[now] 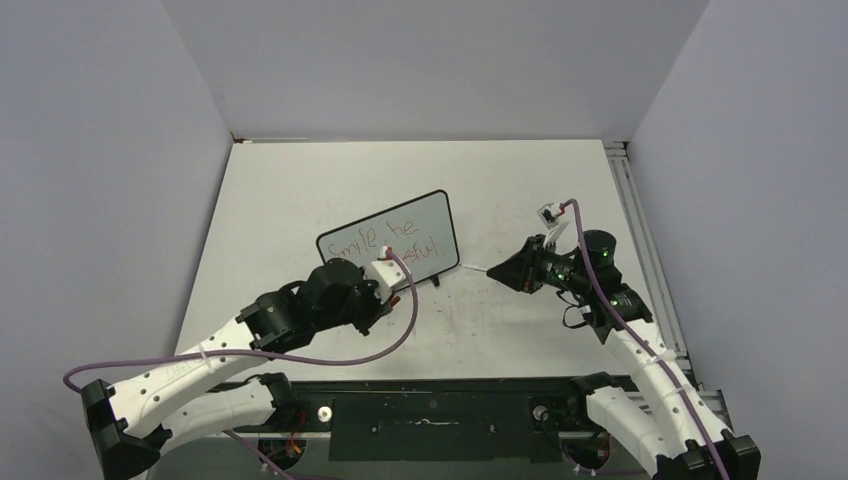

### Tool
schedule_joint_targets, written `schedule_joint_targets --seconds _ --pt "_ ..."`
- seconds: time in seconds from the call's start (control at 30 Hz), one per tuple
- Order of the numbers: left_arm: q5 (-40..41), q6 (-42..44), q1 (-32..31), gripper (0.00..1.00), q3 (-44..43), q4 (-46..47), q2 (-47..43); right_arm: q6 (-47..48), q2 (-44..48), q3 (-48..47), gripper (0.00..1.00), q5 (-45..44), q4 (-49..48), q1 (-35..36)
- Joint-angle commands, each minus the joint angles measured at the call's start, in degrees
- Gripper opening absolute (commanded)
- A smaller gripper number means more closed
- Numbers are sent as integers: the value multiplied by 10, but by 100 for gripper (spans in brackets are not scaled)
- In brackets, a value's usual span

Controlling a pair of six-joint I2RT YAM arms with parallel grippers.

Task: Write a sentence on the whiteboard
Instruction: Close the whiteboard marker.

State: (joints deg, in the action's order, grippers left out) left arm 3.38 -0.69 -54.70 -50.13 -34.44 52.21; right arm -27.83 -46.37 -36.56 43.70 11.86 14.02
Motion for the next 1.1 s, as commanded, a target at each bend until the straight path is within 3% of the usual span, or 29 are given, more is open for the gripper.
schedule_joint_targets --seconds 0.0,0.3,1.07 --pt "-107 68 -7 0 50 73 -33 8 -21 -39 5 190 -32 13" --pt "-143 86 -38 0 95 124 -30 60 -62 -70 5 169 73 110" --pt "-156 83 -57 0 106 140 -24 66 -102 -70 5 168 66 171"
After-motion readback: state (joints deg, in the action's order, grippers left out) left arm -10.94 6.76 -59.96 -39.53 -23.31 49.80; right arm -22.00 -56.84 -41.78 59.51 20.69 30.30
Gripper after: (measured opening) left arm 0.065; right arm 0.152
